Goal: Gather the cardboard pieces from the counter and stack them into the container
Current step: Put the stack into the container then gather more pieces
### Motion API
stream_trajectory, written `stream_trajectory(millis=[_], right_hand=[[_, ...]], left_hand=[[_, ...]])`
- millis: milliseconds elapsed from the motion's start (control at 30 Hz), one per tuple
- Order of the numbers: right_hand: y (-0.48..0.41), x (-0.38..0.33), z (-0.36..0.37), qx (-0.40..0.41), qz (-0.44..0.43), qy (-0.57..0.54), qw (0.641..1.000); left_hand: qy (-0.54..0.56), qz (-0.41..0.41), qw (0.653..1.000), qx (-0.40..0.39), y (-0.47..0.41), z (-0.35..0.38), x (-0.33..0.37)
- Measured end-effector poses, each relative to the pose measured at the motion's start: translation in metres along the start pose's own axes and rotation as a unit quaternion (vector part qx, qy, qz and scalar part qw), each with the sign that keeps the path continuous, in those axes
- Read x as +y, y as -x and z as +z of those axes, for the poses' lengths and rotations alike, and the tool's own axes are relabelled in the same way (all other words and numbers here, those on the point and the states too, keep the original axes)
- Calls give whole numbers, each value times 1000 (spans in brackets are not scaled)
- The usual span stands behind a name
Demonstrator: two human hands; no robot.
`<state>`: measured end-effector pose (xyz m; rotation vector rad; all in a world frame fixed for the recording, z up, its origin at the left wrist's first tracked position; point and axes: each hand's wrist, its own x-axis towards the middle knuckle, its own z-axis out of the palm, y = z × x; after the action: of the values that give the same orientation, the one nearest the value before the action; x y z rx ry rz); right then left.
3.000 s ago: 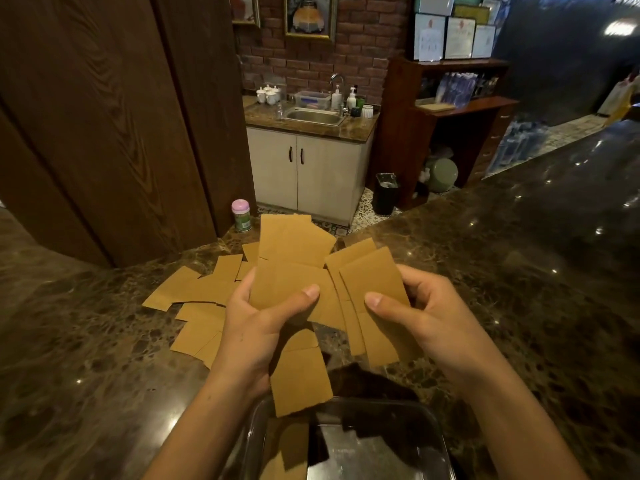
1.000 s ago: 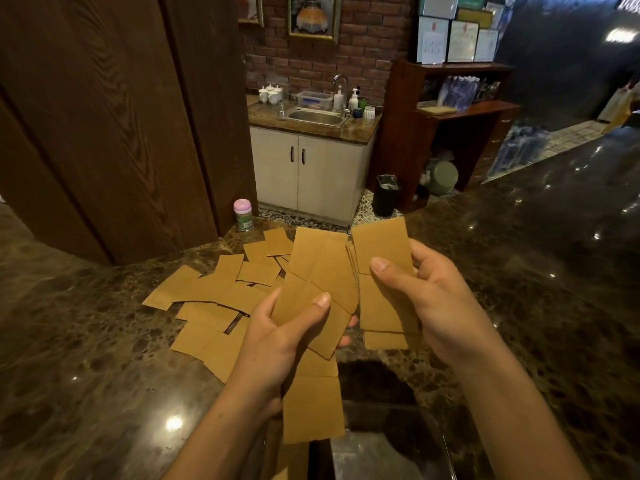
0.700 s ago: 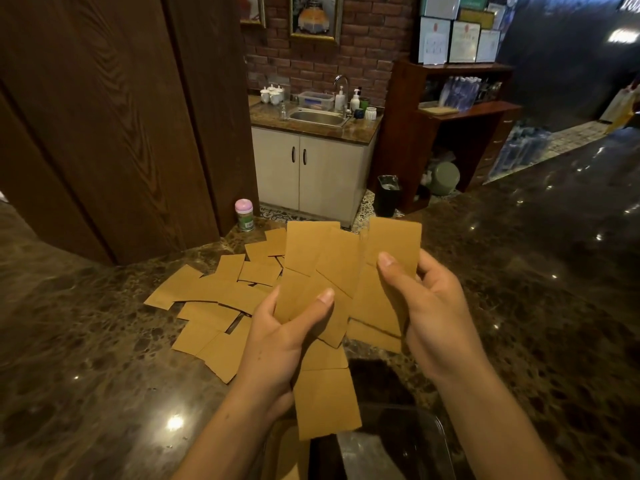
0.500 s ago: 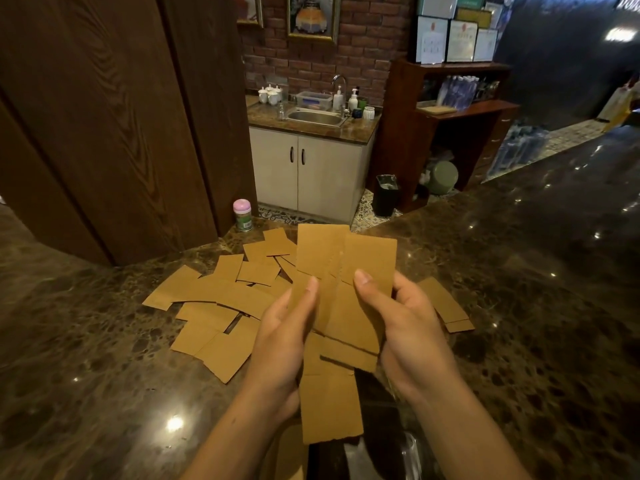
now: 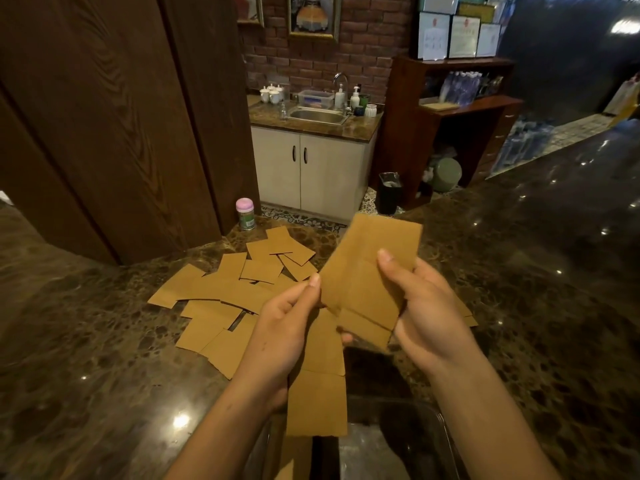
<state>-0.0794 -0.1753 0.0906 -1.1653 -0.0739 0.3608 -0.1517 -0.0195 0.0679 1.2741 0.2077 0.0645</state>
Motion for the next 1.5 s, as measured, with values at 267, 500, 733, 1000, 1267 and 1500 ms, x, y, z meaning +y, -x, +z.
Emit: stream_trajectory(millis=[267,500,733,1000,1267,1500], right_hand=[[24,16,-2,-85,70,22,994],[33,45,15,-91,60,60,992],[29,48,26,-61,-55,124,989],[30,40,17,-25,-228,467,854],[35,7,9,-175,-261,554,771],[38,-3,-9,-260,-148,445,844]], left_hand=[[82,24,994,66,-21,-6,21],[79,41,991,99,-29,6,24],[115,-48,992,-7,-11,9,8],[181,-36,981,-59,-7,7,9],[223,-76,950,-204,0,5,9],[198,-67,938,-278,5,-5,8]])
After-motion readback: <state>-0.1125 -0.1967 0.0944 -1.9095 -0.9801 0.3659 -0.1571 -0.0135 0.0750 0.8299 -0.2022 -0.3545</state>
